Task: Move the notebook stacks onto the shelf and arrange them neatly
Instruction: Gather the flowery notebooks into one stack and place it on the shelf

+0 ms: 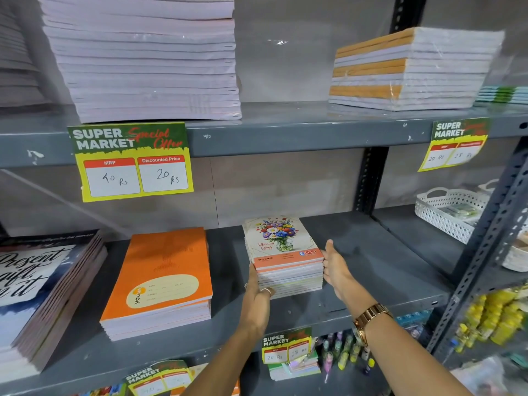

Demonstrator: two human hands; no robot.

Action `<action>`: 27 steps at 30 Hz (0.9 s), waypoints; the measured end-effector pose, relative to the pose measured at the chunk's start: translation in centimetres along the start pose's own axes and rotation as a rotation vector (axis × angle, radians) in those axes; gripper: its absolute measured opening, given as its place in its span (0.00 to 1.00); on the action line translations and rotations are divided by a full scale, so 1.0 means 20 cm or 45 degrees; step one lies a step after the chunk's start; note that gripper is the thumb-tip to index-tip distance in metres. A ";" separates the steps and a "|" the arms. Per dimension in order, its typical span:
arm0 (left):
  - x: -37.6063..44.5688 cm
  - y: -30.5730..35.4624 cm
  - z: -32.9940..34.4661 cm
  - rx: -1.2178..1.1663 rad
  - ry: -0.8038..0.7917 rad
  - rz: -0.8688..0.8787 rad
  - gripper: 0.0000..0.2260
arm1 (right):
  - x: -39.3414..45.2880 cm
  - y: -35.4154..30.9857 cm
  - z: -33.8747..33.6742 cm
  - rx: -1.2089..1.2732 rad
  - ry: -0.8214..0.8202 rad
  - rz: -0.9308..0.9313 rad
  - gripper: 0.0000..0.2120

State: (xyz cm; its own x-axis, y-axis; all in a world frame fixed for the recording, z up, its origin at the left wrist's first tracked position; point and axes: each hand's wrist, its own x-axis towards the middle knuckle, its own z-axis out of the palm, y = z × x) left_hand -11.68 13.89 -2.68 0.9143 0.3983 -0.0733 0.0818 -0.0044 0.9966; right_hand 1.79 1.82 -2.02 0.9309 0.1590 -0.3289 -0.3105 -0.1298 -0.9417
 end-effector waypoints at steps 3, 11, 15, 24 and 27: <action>0.00 -0.01 -0.01 0.036 -0.008 0.013 0.24 | 0.01 0.02 0.00 0.008 0.008 -0.019 0.30; 0.00 0.00 -0.02 0.091 -0.009 -0.003 0.24 | -0.01 0.05 -0.01 0.014 0.016 -0.111 0.25; 0.00 0.01 -0.03 0.094 -0.015 -0.018 0.24 | -0.02 0.06 -0.02 0.043 0.003 -0.125 0.25; -0.01 0.00 -0.03 0.108 -0.020 -0.037 0.24 | -0.04 0.07 -0.02 0.049 0.026 -0.149 0.24; -0.01 0.00 -0.02 0.106 0.031 -0.030 0.23 | -0.06 0.06 0.00 0.026 0.028 -0.152 0.24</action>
State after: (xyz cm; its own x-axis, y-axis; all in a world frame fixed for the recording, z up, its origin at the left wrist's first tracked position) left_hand -11.95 14.10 -2.60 0.9021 0.4211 -0.0945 0.1364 -0.0705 0.9881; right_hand 0.37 1.47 -2.73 0.9654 0.1508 -0.2127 -0.2007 -0.0908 -0.9754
